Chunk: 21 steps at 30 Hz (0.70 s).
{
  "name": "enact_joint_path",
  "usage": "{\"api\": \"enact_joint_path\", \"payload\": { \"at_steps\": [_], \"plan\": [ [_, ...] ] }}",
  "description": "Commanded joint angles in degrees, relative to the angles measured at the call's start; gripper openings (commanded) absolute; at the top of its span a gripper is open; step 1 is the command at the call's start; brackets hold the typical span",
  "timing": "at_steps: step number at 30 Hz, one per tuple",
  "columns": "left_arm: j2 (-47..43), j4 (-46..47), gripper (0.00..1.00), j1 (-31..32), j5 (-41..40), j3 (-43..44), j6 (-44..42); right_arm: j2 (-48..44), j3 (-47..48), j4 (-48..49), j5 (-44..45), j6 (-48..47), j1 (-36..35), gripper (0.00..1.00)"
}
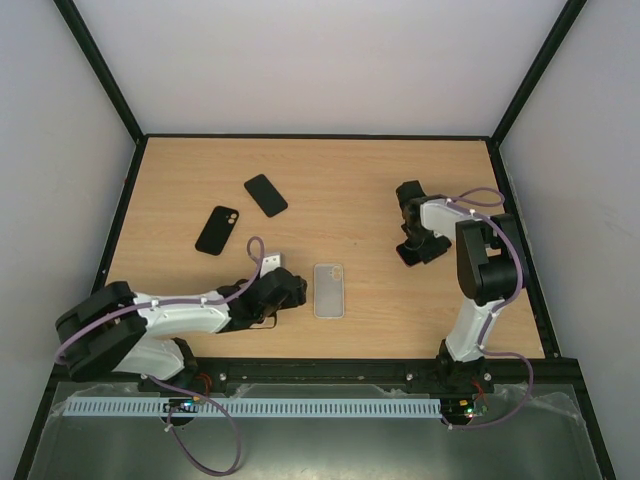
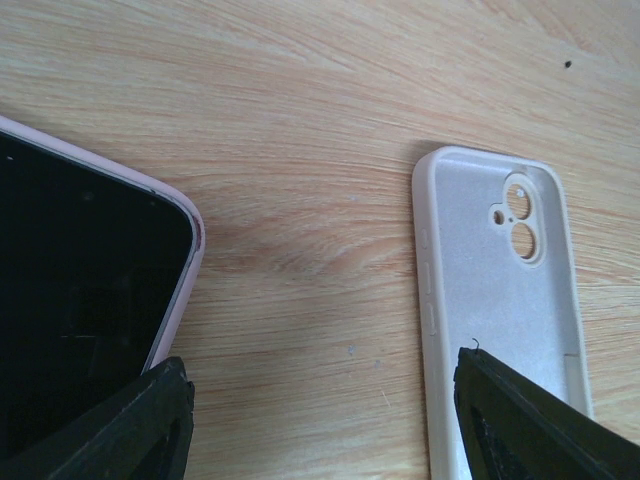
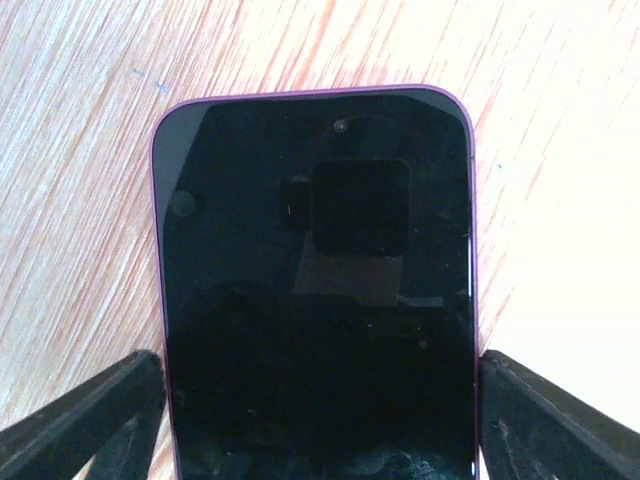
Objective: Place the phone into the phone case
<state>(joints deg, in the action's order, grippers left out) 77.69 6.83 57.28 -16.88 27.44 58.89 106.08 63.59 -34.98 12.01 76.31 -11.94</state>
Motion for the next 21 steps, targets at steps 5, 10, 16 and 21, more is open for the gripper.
{"api": "enact_joint_path", "payload": {
  "at_steps": [5, 10, 16, 21],
  "plan": [
    [-5.5, -2.7, 0.72, -0.4, -0.7, -1.5, -0.1, 4.1, -4.7, 1.5, -6.5, -4.3, 0.6, 0.80],
    [-8.5, -2.5, 0.72, -0.3, -0.2, -2.6, -0.1, 4.1, -7.1, 4.3, -9.8, -9.6, 0.2, 0.73],
    [-12.8, -3.7, 0.74, -0.3, -2.2, -3.8, -0.4, 1.6, -9.3, 7.7, -10.0, -18.3, -2.7, 0.70],
    [-16.6, -5.3, 0.78, -0.3, -3.1, -4.2, -1.4, -1.4, -14.3, 11.7, -11.6, -23.9, -5.3, 0.71]
  ]
}}
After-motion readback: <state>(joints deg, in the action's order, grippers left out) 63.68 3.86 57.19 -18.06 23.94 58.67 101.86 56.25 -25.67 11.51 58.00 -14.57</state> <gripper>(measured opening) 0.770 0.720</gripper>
